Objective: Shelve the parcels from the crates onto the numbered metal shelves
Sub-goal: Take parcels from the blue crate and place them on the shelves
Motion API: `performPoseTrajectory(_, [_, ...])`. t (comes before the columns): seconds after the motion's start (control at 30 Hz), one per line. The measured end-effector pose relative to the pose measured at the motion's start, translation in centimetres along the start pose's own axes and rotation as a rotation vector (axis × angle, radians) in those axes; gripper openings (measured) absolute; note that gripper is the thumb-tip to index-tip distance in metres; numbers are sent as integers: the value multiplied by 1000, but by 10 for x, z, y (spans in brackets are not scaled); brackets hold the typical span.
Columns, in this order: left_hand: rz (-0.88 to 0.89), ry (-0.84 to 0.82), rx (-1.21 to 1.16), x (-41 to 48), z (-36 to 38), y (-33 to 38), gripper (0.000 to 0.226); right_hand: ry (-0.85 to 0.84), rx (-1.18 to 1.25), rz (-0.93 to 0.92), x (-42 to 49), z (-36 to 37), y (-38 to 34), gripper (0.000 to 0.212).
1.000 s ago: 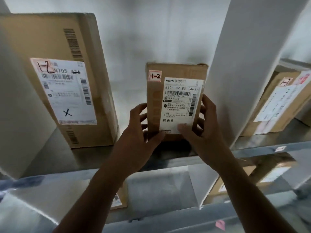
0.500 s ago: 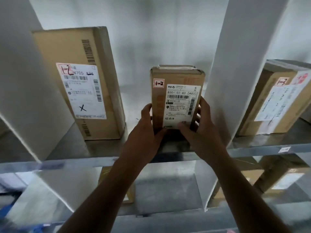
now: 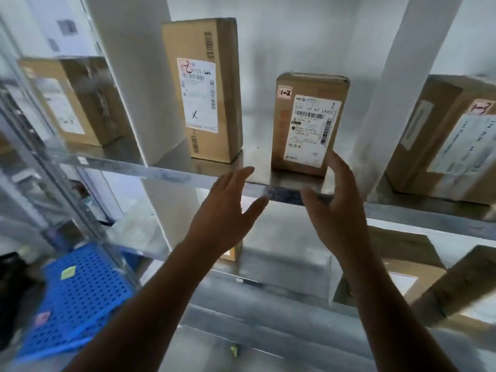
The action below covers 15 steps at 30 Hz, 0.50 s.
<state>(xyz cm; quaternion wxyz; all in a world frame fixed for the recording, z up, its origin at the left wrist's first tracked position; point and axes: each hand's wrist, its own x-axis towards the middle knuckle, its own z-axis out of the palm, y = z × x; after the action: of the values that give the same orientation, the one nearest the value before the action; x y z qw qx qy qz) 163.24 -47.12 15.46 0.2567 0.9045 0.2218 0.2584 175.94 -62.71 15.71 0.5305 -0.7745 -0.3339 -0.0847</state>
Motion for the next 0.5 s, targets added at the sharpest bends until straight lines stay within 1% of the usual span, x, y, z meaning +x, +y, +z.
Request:
performPoseTrajectory(0.07, [-25,2,63,-39,-9,-11,69,-109,-61,-65,-32,7,-7,66])
performPoseTrajectory(0.13, [-51,15,102,-75,-16,-27,61,-213,-115,-108,-57,19,-17,66])
performPoseTrajectory(0.2, [-90,28,118,-107,-23,-44,56,-274,-109,-84,-79,30,-27,64])
performPoseTrajectory(0.3, [-167,29,99,-138,-39,-64,61,-257,-72,6,-99,38,-44,63])
performPoseTrajectory(0.5, [-81,31,145,-157,-85,-71,74,-223,-208,-14,-120,46,-81,65])
